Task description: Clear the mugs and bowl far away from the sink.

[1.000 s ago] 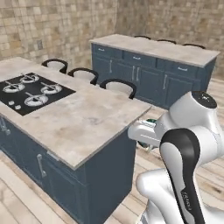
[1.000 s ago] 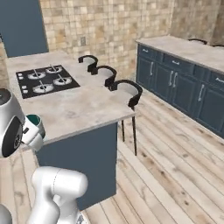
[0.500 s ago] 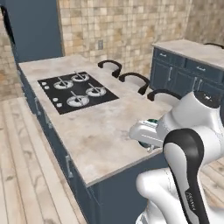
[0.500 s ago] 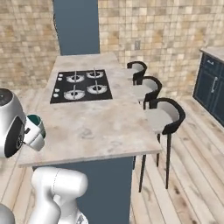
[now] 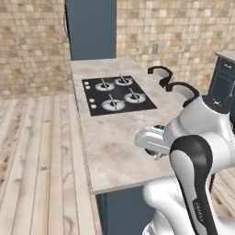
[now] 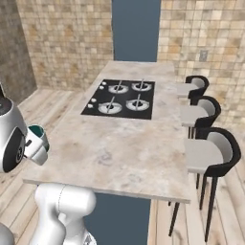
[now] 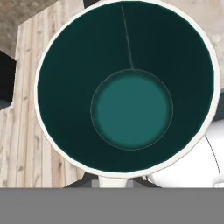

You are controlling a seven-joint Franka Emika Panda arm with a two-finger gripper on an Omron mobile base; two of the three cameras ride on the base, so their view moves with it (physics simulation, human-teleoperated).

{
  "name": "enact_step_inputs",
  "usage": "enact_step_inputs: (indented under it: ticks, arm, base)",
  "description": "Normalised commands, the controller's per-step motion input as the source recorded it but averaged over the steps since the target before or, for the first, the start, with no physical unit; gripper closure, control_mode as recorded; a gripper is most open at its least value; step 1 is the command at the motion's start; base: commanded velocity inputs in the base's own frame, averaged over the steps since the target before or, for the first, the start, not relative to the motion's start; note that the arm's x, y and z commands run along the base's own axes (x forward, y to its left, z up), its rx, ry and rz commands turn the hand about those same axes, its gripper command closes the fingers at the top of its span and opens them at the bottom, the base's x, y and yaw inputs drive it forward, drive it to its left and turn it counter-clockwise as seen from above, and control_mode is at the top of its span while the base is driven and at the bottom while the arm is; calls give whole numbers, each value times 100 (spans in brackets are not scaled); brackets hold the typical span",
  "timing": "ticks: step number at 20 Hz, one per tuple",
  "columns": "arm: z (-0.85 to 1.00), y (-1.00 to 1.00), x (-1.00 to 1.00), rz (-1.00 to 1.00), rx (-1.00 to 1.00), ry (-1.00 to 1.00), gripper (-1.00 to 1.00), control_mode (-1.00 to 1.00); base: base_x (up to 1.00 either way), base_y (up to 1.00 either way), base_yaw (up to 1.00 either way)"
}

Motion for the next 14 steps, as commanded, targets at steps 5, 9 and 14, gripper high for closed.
enact_step_inputs:
  ticks: [5,9,14]
  arm:
    - [0,0,0,0,0,0,100,100]
    - [-1,-32,26,20,0,0,100,-100]
    - [-3,-42,25,15,1,2,100,-100]
  base:
    - [50,-34,41]
    - [0,0,0]
    - [0,0,0]
